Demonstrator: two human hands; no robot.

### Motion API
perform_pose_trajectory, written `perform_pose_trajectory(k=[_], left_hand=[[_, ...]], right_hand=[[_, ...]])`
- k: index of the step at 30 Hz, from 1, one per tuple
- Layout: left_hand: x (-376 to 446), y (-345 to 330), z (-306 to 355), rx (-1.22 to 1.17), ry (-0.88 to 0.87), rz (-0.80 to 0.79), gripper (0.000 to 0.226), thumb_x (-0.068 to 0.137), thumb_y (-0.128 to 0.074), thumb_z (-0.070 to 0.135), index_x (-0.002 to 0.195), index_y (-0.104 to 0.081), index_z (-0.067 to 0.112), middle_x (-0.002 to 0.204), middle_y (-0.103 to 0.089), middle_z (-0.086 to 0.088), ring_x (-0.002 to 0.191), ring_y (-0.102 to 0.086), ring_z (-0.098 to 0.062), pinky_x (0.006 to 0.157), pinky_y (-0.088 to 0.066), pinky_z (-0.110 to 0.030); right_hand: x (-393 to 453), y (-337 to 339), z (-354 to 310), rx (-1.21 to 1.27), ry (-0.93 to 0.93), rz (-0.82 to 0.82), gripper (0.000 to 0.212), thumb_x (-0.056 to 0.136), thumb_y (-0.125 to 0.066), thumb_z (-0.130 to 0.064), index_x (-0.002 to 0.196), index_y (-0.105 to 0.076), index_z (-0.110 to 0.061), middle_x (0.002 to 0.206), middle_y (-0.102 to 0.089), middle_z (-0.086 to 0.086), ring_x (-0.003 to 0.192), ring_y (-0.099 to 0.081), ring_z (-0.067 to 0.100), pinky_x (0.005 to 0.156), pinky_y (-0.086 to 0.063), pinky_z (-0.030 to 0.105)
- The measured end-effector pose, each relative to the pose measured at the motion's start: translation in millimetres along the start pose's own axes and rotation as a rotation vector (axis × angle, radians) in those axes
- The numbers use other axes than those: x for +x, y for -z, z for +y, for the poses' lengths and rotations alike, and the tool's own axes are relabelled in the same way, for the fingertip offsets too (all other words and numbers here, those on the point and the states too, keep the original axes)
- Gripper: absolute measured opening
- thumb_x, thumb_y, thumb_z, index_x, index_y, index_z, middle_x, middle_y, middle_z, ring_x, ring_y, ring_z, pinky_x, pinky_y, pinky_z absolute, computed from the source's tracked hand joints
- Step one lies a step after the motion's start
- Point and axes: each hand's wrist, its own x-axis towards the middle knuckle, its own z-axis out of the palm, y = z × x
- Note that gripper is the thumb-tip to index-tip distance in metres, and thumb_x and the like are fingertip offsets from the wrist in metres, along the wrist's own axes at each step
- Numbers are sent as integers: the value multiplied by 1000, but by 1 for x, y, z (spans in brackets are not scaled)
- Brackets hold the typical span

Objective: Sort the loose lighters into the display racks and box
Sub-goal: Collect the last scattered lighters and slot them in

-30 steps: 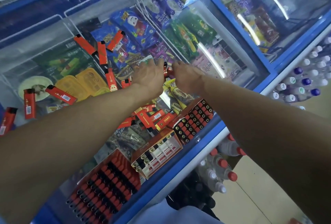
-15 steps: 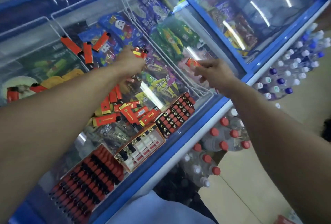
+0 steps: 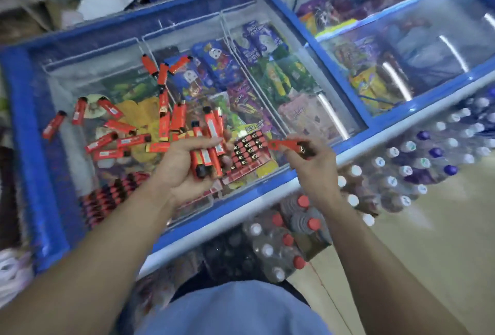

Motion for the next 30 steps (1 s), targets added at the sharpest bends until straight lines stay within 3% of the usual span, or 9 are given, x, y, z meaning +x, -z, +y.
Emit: perform_pose_trajectory(k=[2, 5, 8, 11, 15, 19, 22, 26, 30], left_hand=[[-21, 4, -29, -80, -28, 33, 29, 78, -58, -1, 104, -70, 0, 95, -64, -10, 77, -61, -17, 56, -52, -24], [-46, 15, -63, -167, -78, 36, 46, 63, -76, -1, 109, -74, 3, 99, -66, -8, 77, -61, -17, 57, -51, -23], [-68, 29, -83, -177, -128, 166, 53, 73, -69, 0, 124, -58, 4, 99, -67, -9, 75, -61, -18, 54, -48, -24], [-88, 50, -94, -167, -160, 262, 46, 81, -66, 4, 125, -54, 5, 93, -67, -10, 71, -62, -18, 50, -48, -24], [-112, 84, -104, -110, -125, 396, 35, 76, -71, 8, 108, -61, 1, 84, -63, -12, 65, -57, -18, 44, -49, -24], [-131, 114, -104, -83, -54, 437, 27, 74, -73, 10, 99, -66, 3, 79, -65, -11, 65, -54, -19, 44, -47, -22], [-140, 128, -97, -64, -26, 440, 33, 70, -76, 12, 100, -68, 1, 80, -66, -12, 66, -56, -20, 46, -47, -23], [-145, 133, -87, -22, -12, 431, 27, 82, -71, 11, 106, -64, 1, 76, -64, -13, 54, -56, -17, 42, -47, -22], [-145, 135, -79, 32, -29, 434, 25, 89, -69, 12, 111, -64, 0, 76, -65, -12, 59, -56, -18, 53, -42, -28]], right_hand=[[-7, 1, -5, -2, 43, -96, 17, 86, -82, -20, 101, -77, -27, 90, -71, 20, 74, -63, 29, 67, -53, 43], [-20, -2, -12, -40, 103, -260, 16, 92, -76, -25, 108, -76, -27, 99, -76, 2, 85, -69, 26, 80, -55, 42], [-39, -11, -18, -143, 167, -409, 12, 99, -66, -30, 110, -71, -33, 83, -68, -9, 71, -59, 35, 66, -50, 38], [-61, -30, -20, -203, 130, -470, 11, 99, -62, -22, 103, -67, -30, 70, -59, 11, 67, -56, 39, 56, -40, 32], [-84, -75, -2, -154, -52, -396, 7, 93, -66, -14, 93, -69, -20, 59, -61, 2, 54, -53, 28, 54, -44, 28], [-93, -115, 15, 1, -308, -181, 5, 92, -71, -21, 96, -73, -18, 71, -69, 5, 58, -59, 18, 41, -36, 22], [-89, -140, 15, -6, -325, -113, 9, 94, -69, -22, 100, -74, -17, 74, -70, 10, 49, -56, 11, 42, -37, 22], [-77, -169, 13, -89, -320, -98, 16, 97, -66, -24, 111, -71, -18, 79, -75, 4, 67, -75, 24, 40, -39, 22], [-74, -182, 10, -219, -309, -155, 27, 99, -61, -27, 125, -65, -20, 75, -72, -3, 66, -75, 18, 37, -37, 18]])
